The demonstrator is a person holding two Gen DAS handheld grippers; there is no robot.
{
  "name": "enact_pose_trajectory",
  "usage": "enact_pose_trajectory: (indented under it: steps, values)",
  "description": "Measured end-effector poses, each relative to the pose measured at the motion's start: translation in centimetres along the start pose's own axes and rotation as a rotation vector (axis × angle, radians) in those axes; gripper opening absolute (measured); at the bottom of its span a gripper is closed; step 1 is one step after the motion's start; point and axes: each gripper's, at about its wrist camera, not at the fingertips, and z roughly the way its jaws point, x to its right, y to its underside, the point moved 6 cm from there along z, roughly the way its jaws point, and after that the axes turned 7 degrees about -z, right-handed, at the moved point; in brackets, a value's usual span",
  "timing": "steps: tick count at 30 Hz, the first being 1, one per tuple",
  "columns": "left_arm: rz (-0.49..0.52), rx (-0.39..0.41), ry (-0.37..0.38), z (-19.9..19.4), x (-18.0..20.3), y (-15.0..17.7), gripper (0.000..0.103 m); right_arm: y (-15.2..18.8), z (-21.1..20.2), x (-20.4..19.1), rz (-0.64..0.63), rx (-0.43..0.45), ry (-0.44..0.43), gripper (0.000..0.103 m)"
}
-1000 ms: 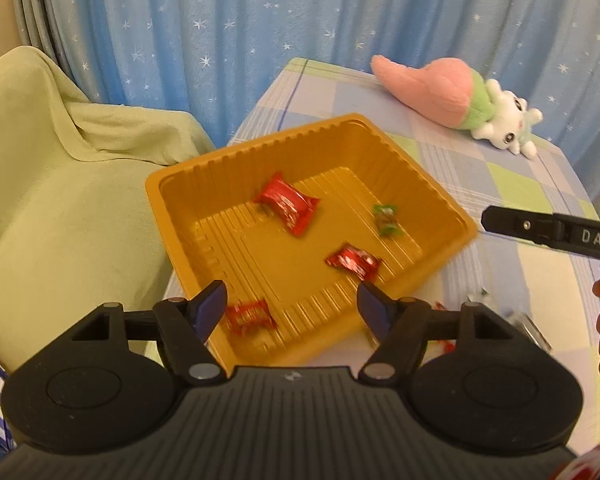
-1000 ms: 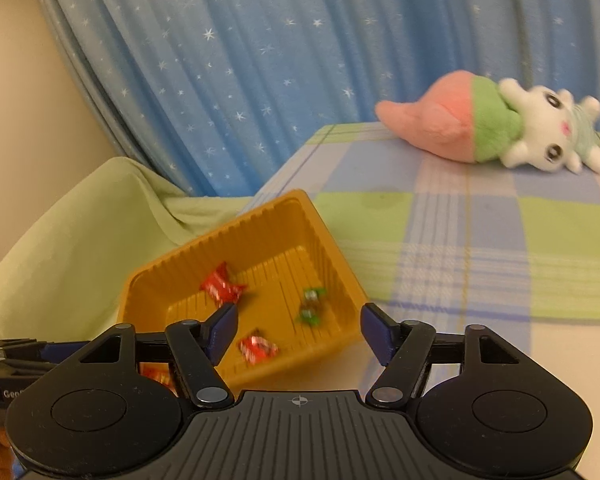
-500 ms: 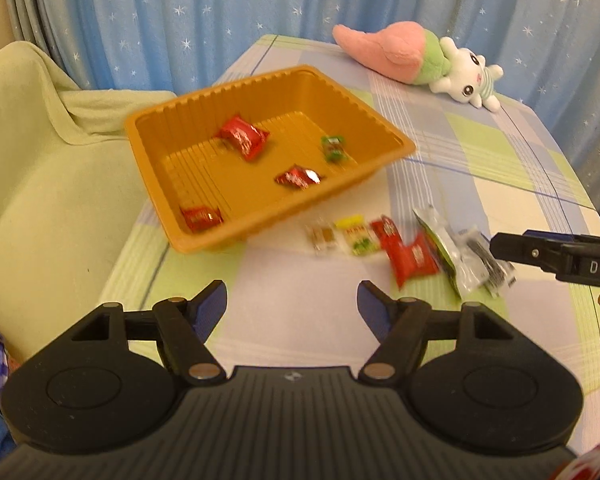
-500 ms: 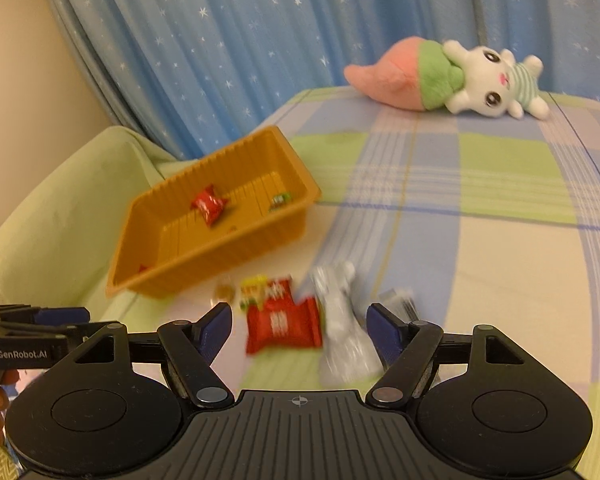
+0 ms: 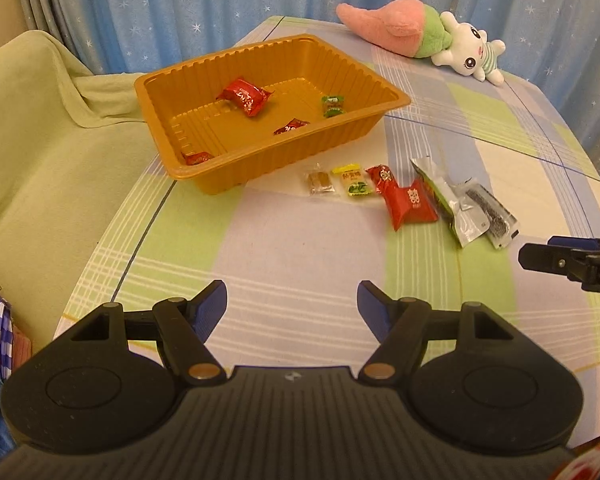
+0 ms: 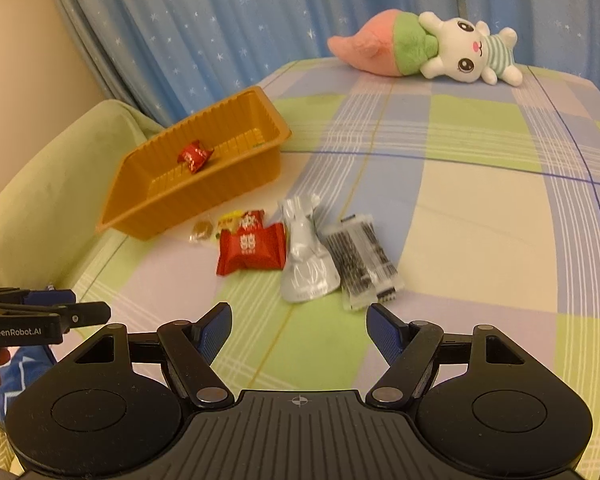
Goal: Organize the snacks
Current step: 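Lift both open tools away from the tray toward the remaining snacks, then lower the right tool onto the silver foil packet and close it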
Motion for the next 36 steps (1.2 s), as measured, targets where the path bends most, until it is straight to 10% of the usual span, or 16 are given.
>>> enact_pose_trajectory:
  steps: [14, 36]
  values:
    - [0.02, 0.042, -0.021, 0.5, -0.7, 0.4, 0.07, 0.4, 1.1, -0.4, -0.047, -0.002, 0.012, 0.074]
    - [0.036, 0.033, -0.012, 3.1, -1.4, -1.3, 0.07, -3.3, 5.4, -0.7, -0.1, 0.002, 0.031, 0.044]
